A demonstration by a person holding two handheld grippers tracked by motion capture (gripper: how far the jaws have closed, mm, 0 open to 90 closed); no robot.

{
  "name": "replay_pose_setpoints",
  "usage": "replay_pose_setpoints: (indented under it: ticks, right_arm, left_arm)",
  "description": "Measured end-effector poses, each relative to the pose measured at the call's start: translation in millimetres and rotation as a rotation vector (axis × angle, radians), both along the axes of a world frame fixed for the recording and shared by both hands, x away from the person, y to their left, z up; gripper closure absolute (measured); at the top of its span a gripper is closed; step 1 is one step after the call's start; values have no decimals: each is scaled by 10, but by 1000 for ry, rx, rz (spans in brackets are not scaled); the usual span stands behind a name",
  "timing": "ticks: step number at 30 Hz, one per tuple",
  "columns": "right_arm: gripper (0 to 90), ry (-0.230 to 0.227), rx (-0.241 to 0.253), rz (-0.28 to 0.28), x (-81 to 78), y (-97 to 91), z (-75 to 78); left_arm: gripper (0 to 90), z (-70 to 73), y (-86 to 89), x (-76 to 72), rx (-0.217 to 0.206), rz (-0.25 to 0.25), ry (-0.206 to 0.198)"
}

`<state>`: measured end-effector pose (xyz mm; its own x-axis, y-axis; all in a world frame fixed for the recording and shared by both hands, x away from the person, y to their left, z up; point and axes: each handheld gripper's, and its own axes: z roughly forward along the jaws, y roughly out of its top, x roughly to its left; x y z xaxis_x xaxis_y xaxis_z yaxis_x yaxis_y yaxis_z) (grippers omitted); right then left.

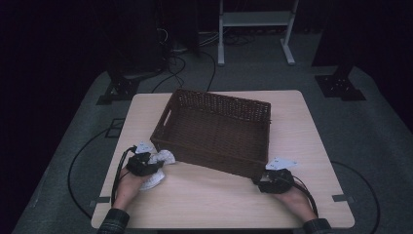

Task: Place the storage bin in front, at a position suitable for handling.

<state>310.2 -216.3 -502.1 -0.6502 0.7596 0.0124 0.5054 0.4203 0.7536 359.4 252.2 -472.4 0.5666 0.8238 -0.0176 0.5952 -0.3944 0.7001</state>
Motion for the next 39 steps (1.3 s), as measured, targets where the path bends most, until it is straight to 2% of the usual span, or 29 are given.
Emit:
replay_pose_setpoints:
  ticks: [3, 5, 8, 12, 16, 19, 25, 29, 30, 32, 39]
  right_arm:
    - [333, 0, 0, 0, 0, 0, 0]
    - [333, 0, 0, 0, 0, 0, 0]
    - [333, 0, 0, 2, 1, -1, 0]
    - [333, 0, 0, 2, 1, -2, 0]
    - [333, 0, 0, 2, 1, -1, 0]
    - [334, 0, -1, 2, 1, -2, 0]
    - [334, 0, 0, 2, 1, -1, 0]
    - [334, 0, -1, 2, 1, -1, 0]
    - [334, 0, 0, 2, 1, -1, 0]
    - [334, 0, 0, 2, 1, -1, 0]
    - [334, -1, -1, 2, 1, -1, 0]
  left_arm:
    - [631, 87, 16, -39, -37, 2, -34]
    - [626, 117, 13, -55, -47, 5, -47]
    - [627, 224, 15, -105, -100, 7, -90]
    - [627, 351, 1, -166, -129, -1, -132]
    - [628, 435, -14, -212, -153, -10, -157]
    - [629, 525, -42, -263, -174, -33, -182]
    - [629, 513, -118, -264, -166, -59, -174]
    - [631, 422, -168, -224, -153, -63, -148]
    - [631, 383, -191, -205, -138, -67, -137]
    - [631, 358, -200, -195, -140, -68, -130]
    - [631, 172, -296, -117, -73, -80, -75]
